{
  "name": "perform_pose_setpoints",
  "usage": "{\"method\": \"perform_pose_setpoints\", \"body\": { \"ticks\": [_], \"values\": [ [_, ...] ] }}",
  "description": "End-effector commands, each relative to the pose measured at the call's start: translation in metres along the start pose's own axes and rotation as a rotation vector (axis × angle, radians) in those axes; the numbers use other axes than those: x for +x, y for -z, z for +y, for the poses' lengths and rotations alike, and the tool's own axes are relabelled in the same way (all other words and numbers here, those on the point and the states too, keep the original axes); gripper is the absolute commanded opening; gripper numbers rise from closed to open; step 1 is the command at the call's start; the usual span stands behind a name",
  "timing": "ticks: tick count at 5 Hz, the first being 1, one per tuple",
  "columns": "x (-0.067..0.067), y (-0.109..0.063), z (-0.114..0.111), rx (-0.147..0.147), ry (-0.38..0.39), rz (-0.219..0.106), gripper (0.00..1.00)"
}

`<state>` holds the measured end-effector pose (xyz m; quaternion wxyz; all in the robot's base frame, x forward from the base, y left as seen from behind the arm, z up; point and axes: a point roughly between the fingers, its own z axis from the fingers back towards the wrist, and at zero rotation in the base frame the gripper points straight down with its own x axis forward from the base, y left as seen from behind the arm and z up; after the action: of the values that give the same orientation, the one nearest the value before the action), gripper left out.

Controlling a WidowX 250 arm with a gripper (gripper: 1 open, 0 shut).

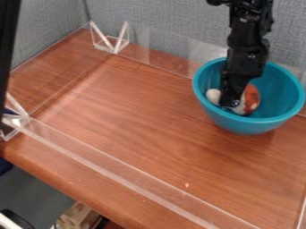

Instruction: Put the mushroom in the blue bowl

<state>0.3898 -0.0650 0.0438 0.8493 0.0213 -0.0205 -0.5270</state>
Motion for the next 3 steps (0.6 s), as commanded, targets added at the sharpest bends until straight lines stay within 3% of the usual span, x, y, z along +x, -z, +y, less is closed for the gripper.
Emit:
{"method": "perform_pose_setpoints", "body": {
  "ticks": [1, 3],
  "values": [
    [0.0, -0.024, 0.007, 0.056, 0.005, -0.04, 0.0],
    [-0.003, -0.039, 0.007, 0.083, 0.005, -0.042, 0.0]
  ]
}}
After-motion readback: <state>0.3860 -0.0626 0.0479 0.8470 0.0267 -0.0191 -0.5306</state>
